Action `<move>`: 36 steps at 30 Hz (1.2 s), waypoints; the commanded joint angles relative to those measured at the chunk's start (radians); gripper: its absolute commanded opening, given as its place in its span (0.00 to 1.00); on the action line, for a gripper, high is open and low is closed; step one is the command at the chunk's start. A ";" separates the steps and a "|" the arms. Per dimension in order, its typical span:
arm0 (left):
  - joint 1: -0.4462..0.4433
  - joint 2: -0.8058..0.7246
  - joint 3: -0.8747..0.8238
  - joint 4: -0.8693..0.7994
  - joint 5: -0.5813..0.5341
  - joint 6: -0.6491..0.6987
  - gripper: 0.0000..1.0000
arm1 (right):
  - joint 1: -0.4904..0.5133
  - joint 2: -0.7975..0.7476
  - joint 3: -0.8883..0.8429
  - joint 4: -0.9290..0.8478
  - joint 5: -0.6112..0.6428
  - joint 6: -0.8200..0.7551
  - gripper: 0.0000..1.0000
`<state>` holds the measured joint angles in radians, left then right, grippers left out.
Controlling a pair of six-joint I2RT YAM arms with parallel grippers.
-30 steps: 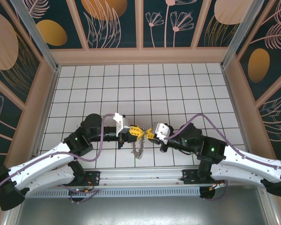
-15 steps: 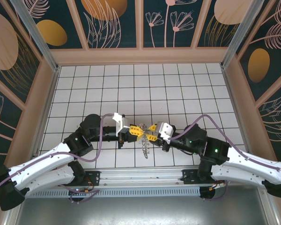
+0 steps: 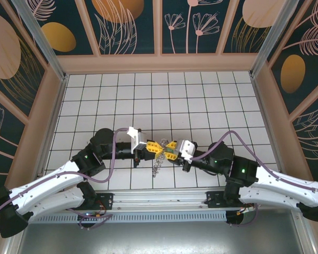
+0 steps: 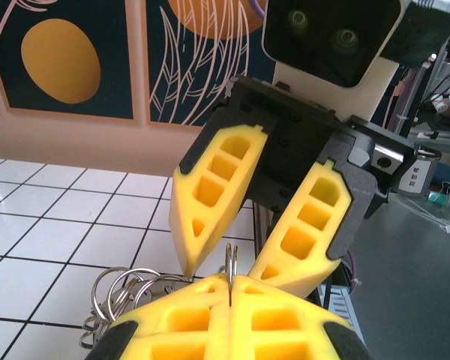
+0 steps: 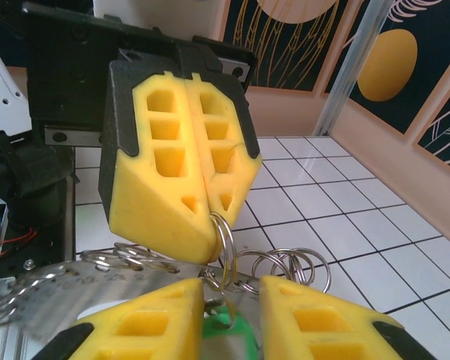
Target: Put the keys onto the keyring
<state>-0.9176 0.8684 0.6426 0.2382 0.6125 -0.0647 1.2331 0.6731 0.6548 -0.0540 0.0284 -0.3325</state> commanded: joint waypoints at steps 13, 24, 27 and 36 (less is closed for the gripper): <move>-0.009 -0.013 0.032 0.038 0.028 0.011 0.00 | 0.008 -0.001 -0.051 0.141 -0.040 -0.003 0.10; -0.007 -0.002 0.067 -0.075 0.006 0.054 0.00 | 0.009 -0.038 -0.069 0.152 -0.024 -0.007 0.00; -0.008 0.004 0.101 -0.166 -0.037 0.084 0.10 | 0.008 -0.028 -0.046 0.102 0.012 -0.008 0.00; -0.008 0.063 0.316 -0.545 -0.152 0.256 0.32 | 0.005 0.050 0.067 -0.097 0.100 -0.025 0.00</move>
<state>-0.9222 0.9165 0.8871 -0.1528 0.5068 0.1078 1.2377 0.7254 0.6537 -0.1116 0.0834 -0.3389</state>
